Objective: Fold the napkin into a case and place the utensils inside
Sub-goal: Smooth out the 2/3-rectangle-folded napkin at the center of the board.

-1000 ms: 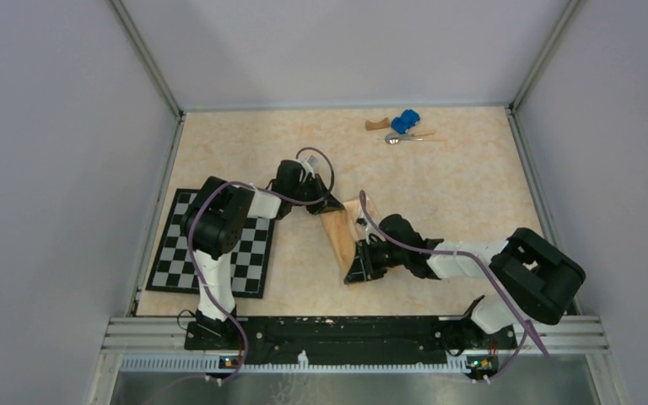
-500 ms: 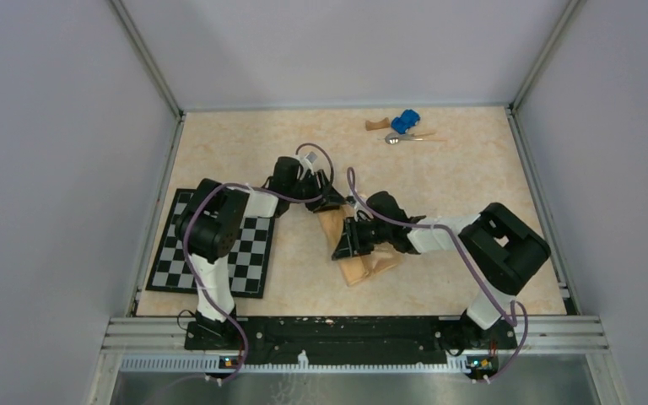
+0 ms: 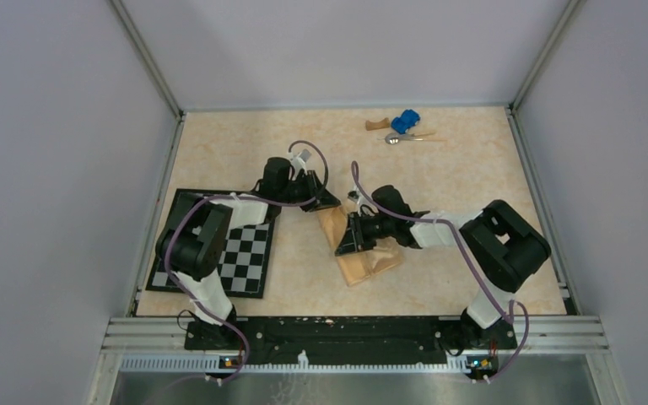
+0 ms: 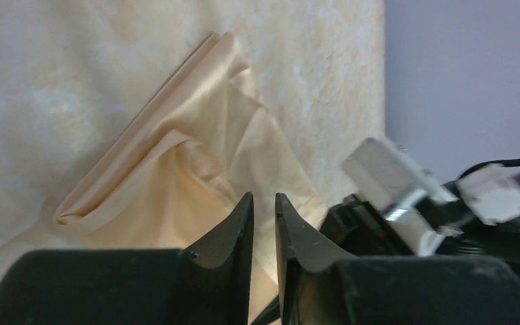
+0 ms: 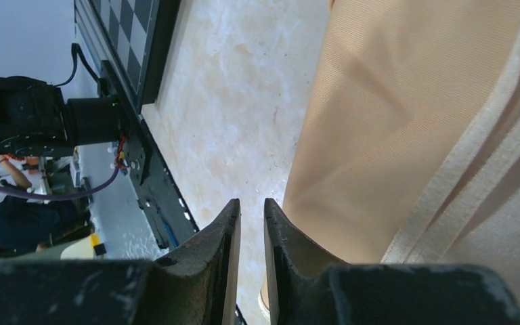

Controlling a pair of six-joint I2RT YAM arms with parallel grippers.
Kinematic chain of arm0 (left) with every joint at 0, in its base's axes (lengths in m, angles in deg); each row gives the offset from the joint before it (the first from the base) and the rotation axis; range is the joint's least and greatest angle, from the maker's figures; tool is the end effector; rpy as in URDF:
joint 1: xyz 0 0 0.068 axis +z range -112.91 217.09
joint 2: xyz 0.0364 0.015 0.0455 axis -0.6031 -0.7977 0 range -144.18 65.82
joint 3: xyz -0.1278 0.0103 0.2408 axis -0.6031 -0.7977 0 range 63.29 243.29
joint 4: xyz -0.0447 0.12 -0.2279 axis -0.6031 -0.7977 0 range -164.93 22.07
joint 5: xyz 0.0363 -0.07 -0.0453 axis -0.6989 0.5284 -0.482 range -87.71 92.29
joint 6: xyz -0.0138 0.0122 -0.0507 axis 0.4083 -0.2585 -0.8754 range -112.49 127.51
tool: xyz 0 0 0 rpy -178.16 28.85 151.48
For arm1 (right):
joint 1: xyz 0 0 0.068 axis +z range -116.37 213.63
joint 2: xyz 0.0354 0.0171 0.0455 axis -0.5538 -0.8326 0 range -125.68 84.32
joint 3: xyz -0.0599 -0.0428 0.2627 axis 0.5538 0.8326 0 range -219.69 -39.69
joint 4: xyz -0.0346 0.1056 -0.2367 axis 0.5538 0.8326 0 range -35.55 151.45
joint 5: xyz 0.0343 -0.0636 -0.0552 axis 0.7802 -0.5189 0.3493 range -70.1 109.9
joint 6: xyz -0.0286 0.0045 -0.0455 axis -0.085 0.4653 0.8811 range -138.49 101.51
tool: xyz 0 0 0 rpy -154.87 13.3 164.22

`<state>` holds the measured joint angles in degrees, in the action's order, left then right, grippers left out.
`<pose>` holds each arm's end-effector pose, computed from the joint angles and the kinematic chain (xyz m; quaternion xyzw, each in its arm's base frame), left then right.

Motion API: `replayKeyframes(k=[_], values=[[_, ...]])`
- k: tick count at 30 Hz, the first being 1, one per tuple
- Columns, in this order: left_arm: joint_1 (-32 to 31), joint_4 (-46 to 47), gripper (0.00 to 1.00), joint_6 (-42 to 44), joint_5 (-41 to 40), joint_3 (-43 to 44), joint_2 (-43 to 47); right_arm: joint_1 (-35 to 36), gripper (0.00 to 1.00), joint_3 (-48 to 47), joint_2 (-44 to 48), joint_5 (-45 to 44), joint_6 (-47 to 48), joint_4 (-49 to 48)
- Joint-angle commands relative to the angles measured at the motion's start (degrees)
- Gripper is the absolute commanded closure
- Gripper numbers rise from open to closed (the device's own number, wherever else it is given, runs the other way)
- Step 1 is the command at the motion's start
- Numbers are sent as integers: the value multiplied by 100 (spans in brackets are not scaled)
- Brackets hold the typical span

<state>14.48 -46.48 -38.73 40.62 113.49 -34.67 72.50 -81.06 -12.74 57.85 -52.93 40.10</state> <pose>0.3237 -0.1589 0.1737 -0.0031 0.8302 -0.5047 0.2366 0.2329 0.2157 0.1395 -0.1672 0.8558 0.4703 0.1357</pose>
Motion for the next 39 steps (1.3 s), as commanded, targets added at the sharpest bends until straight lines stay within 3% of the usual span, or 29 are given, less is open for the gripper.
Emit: replayKeyframes(k=[1,9,15,29,33,39], values=[[36,531,82,-173,92,-183,-443,-2,81,-418,-198,323,183,-238],[115,668,91,-201,-138,-127,-979,21,79,-719,-904,523,55,-513],[190,222,92,-190,-387,-80,-1201,23,78,-314,-784,618,175,-510],[266,-284,93,124,-483,191,-1335,23,69,1586,886,589,244,-357],[248,-295,88,212,-280,291,-1166,-120,66,1689,1445,356,162,72],[99,-738,81,503,-6,648,-680,-973,63,1369,1879,59,414,1020]])
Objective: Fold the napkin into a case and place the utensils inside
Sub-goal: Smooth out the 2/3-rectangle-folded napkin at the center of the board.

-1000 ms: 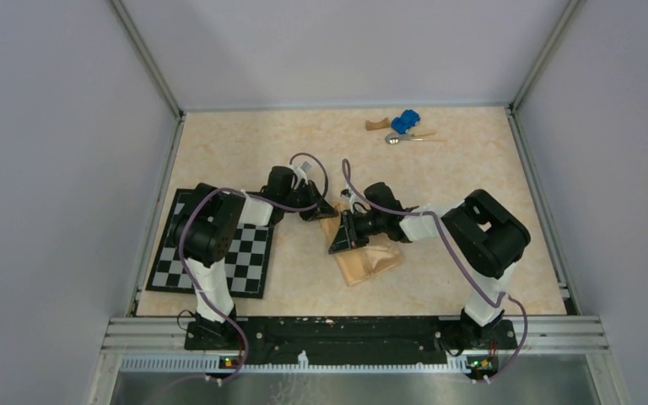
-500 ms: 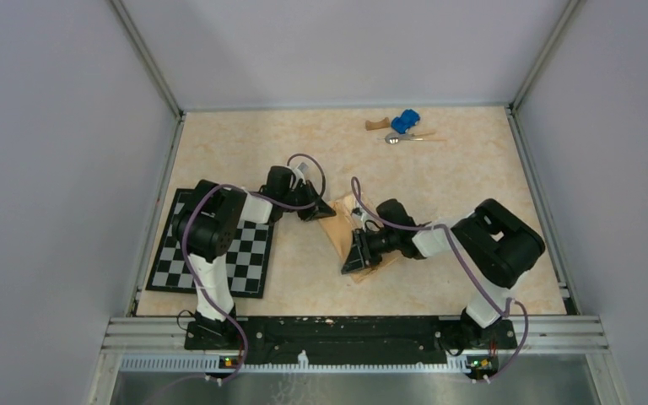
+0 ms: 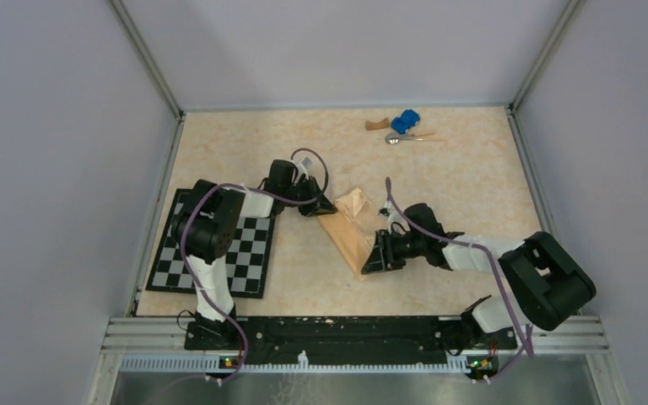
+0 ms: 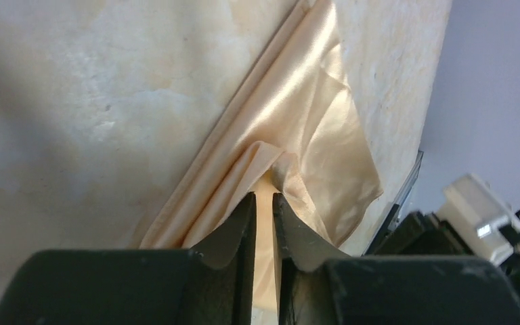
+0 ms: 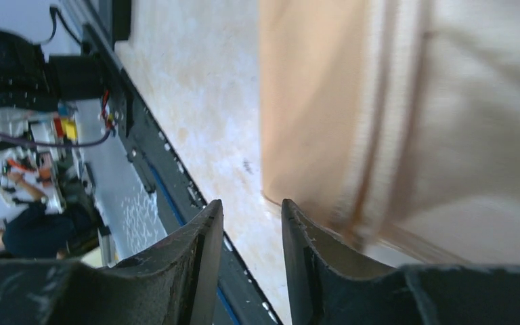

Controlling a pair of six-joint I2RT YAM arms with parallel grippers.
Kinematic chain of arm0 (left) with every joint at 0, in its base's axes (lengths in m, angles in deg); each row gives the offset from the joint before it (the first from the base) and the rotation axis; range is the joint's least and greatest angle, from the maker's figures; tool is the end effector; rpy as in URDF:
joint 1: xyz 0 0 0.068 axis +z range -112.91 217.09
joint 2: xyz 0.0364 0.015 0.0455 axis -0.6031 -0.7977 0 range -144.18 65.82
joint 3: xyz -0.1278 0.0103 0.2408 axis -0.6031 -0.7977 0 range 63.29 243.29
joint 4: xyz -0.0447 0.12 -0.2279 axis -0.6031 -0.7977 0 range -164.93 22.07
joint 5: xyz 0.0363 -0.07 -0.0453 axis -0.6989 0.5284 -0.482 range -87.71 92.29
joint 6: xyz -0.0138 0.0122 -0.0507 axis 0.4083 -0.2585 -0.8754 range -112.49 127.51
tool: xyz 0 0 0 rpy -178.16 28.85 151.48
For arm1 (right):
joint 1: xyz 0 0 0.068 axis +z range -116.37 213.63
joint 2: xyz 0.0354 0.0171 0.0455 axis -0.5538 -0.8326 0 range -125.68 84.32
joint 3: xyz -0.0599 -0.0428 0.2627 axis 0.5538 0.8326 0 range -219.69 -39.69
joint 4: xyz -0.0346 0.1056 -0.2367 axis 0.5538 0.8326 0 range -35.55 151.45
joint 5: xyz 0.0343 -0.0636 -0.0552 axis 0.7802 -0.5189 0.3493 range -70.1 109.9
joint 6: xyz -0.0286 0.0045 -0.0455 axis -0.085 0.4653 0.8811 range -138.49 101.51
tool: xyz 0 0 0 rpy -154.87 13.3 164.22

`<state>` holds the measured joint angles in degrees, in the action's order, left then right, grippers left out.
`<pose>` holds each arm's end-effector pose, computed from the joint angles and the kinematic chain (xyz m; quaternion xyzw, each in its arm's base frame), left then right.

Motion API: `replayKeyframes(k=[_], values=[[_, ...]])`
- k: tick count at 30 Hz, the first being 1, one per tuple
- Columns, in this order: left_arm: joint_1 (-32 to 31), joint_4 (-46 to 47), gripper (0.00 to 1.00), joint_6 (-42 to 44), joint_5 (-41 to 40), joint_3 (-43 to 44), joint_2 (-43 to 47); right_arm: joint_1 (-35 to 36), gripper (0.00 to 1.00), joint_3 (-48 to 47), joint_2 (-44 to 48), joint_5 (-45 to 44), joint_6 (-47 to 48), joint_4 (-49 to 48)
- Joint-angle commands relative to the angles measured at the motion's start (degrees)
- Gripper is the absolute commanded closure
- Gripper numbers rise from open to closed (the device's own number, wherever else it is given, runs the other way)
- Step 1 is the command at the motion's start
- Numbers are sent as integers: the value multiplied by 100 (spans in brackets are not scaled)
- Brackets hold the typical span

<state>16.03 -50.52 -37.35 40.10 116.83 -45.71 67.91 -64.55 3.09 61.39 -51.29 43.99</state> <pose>0.3421 -0.1553 0.1167 -0.0447 0.8689 -0.4620 0.1717 0.1813 0.1519 0.1313 -0.1442 0.8650 0.4676 0.1112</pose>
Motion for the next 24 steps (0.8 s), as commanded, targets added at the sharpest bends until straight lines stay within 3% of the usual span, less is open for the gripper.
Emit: replayKeyframes(k=[1,5,11,18,24], values=[[-72,-330,81,338,65,329,446,-613,62,-346,339,-372,320,758],[-98,-303,83,245,114,521,171,-810,59,-650,297,-702,516,1142],[-100,-24,85,28,51,741,-298,-941,57,-711,31,-1167,328,867],[-57,-505,86,176,-396,1238,-676,-781,67,-170,-320,-1272,-134,99],[-46,-910,86,433,-722,1428,-665,-623,73,674,70,-1386,-1169,-746]])
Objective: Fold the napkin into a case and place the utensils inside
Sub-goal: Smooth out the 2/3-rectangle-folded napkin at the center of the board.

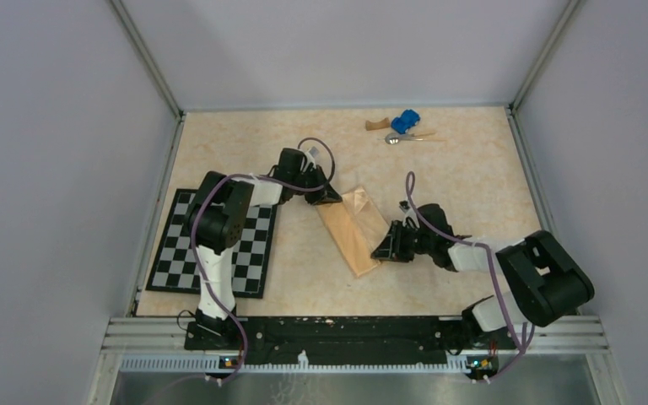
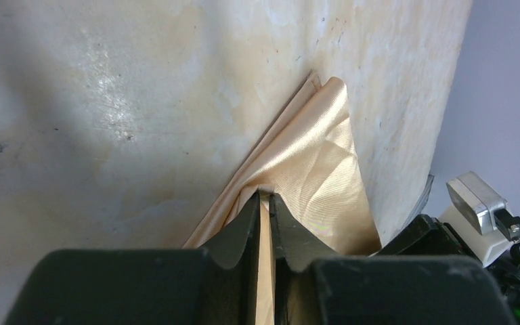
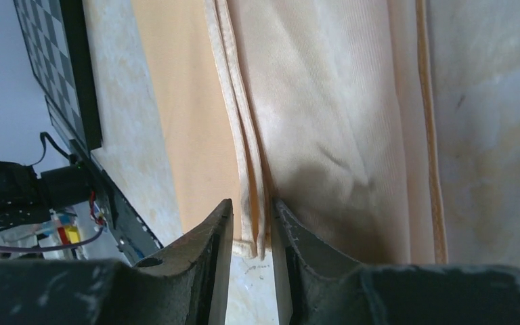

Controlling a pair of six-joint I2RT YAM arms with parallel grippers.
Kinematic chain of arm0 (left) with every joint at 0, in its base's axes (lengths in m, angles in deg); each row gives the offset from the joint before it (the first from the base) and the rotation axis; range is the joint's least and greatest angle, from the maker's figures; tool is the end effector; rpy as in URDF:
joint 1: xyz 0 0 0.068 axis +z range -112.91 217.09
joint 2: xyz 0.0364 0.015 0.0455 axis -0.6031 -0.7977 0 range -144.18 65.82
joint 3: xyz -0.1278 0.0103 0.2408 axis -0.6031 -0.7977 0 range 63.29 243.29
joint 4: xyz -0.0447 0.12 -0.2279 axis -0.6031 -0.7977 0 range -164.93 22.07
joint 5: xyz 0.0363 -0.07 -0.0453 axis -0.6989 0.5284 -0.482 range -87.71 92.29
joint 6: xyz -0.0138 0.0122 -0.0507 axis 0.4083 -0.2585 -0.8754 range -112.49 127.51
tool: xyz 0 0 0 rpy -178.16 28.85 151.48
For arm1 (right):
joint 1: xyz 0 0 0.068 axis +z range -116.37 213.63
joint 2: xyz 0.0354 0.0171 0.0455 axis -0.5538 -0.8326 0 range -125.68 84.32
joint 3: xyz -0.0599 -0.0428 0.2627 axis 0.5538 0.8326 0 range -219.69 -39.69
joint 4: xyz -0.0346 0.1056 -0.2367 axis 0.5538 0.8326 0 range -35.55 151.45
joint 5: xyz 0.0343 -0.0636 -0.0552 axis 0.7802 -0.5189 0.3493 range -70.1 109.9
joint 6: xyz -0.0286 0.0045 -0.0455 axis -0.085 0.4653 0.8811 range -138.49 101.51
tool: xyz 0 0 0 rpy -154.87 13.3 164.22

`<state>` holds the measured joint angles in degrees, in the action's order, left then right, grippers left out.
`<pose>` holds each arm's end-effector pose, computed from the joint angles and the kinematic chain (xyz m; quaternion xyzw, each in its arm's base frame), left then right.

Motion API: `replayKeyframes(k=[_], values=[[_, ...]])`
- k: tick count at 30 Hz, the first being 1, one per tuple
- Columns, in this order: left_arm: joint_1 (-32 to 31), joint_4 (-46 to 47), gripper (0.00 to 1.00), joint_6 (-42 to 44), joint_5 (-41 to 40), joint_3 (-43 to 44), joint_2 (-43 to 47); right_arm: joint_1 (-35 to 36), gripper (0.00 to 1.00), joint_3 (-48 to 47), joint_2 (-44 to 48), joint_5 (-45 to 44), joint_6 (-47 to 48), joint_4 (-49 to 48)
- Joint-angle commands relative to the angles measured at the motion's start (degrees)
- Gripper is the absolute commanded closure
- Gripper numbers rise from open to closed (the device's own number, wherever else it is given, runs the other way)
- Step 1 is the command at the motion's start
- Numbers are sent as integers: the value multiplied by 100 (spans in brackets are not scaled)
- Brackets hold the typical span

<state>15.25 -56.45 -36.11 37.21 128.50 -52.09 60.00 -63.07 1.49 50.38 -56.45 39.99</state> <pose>0.3797 -0.1743 0.1202 -0.0425 0.8766 -0.4428 0.1837 0.2046 0.1214 0.1209 -0.0102 0.8970 0.4022 0.1834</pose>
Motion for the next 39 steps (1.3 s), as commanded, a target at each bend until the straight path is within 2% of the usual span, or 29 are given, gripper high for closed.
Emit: replayKeyframes(k=[1,4,9,12,14,16,18,20,24,28,33,39], values=[[31,-416,86,395,-480,309,1,212,73,615,339,-322,-773,-392],[34,-719,86,651,-509,521,54,307,73,609,585,-305,-946,-409],[8,-786,81,804,27,635,374,258,66,-245,762,-514,-91,864],[-15,-775,75,764,390,526,739,213,59,-759,851,-746,496,1695],[-57,-848,67,783,467,416,1039,219,57,-999,868,-839,892,2054],[-101,-867,59,789,555,279,1327,226,56,-1041,872,-708,1235,2062],[-174,-876,56,780,639,100,1560,287,56,-1119,852,-534,1444,2057],[-255,-832,57,720,644,-137,1752,482,55,-1225,796,-227,1517,1947],[-322,-514,73,503,499,-739,1860,871,57,-1271,460,663,1034,756],[-311,-255,77,350,371,-1047,1508,1060,59,-1355,-237,1216,469,-351],[-311,12,81,274,196,-1118,989,1201,60,-1565,-1041,1365,529,-602],[-267,-255,83,430,-141,-1002,510,1130,60,-1166,-1238,1402,971,-671]])
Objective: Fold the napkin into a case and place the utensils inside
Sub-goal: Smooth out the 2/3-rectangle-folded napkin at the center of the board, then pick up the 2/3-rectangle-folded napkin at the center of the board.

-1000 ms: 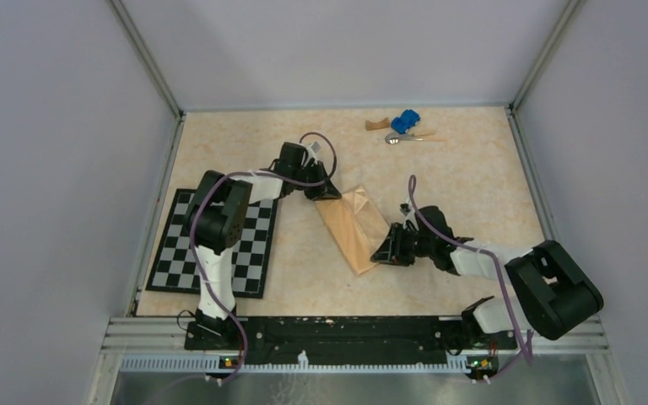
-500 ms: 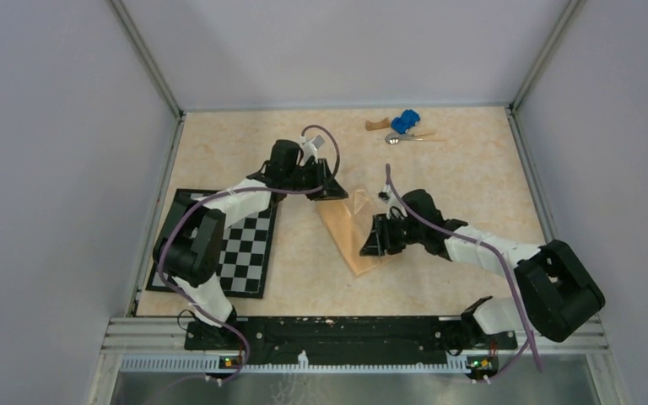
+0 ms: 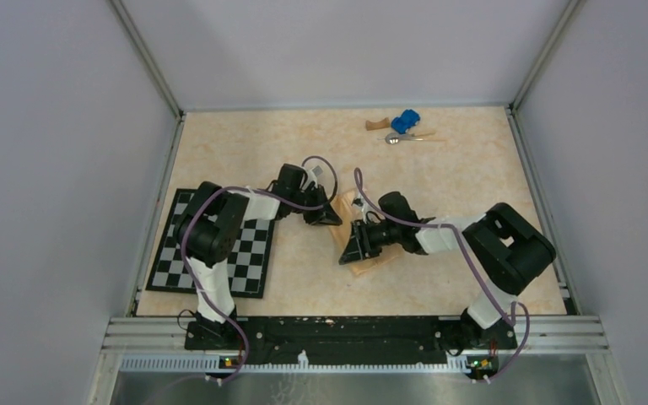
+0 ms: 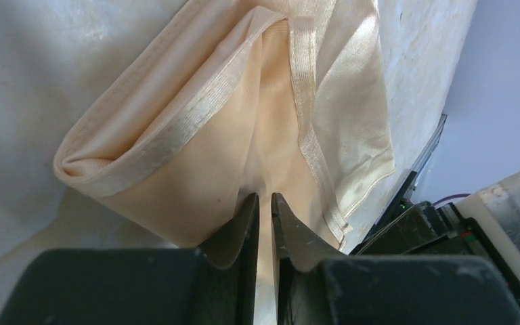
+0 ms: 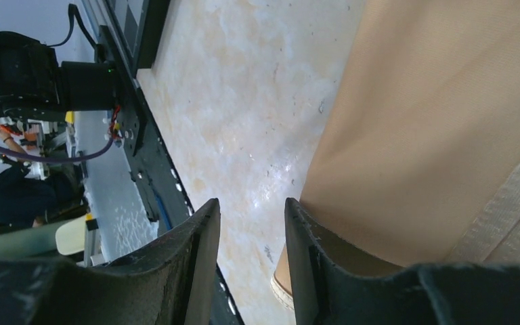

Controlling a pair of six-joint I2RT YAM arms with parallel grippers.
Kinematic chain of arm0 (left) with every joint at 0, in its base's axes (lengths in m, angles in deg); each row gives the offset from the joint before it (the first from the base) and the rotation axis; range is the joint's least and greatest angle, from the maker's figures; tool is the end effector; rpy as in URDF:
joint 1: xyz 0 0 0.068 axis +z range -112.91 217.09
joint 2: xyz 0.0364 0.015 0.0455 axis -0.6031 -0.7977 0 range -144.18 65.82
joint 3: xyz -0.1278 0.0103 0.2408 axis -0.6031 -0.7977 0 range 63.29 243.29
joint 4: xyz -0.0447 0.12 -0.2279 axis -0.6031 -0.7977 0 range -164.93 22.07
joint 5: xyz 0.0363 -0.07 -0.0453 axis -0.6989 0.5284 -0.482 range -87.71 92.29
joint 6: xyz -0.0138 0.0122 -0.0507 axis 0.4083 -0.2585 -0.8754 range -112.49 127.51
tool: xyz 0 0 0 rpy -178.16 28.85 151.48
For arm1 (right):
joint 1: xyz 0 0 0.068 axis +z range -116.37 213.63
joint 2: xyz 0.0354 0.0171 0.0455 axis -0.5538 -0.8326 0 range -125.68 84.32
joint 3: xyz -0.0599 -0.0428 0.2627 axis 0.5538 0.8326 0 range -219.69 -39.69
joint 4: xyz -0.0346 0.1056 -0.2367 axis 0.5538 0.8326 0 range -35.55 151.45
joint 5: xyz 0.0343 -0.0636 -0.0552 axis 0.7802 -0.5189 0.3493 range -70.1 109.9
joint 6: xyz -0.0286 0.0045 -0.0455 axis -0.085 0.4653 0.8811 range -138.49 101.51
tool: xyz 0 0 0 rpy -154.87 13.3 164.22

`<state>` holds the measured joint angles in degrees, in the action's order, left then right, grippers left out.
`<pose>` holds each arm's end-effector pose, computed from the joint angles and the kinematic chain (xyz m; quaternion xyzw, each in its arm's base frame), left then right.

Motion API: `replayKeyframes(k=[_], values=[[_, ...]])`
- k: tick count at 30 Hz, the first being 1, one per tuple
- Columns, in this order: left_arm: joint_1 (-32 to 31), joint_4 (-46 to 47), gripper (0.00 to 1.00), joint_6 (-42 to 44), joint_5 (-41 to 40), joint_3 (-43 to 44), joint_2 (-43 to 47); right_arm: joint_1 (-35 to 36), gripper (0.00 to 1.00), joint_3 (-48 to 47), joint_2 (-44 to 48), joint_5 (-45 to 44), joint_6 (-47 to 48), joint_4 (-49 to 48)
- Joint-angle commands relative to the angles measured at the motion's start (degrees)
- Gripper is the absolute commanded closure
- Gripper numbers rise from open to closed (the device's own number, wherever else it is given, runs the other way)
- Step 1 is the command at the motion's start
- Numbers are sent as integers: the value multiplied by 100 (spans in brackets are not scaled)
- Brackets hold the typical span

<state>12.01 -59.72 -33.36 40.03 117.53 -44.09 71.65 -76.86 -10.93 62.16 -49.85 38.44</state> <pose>0.3227 -0.1752 0.1179 -0.0049 0.8896 -0.4396 0.1240 0.2210 0.2029 0.1329 -0.1958 0.8424 0.4865 0.1241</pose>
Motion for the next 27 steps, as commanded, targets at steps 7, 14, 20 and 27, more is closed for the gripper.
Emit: replayKeyframes(k=[7,14,20,27], values=[[87,-3,85,300,-430,130,-564,-104,60,1083,387,157,305,-598],[65,-584,84,732,-456,488,-194,-339,58,1251,2024,-266,61,483],[10,-794,69,856,86,838,542,-1461,52,794,1981,-705,235,1408],[-173,-1722,50,996,82,1035,1889,-1193,65,820,1084,-1314,-73,727]])
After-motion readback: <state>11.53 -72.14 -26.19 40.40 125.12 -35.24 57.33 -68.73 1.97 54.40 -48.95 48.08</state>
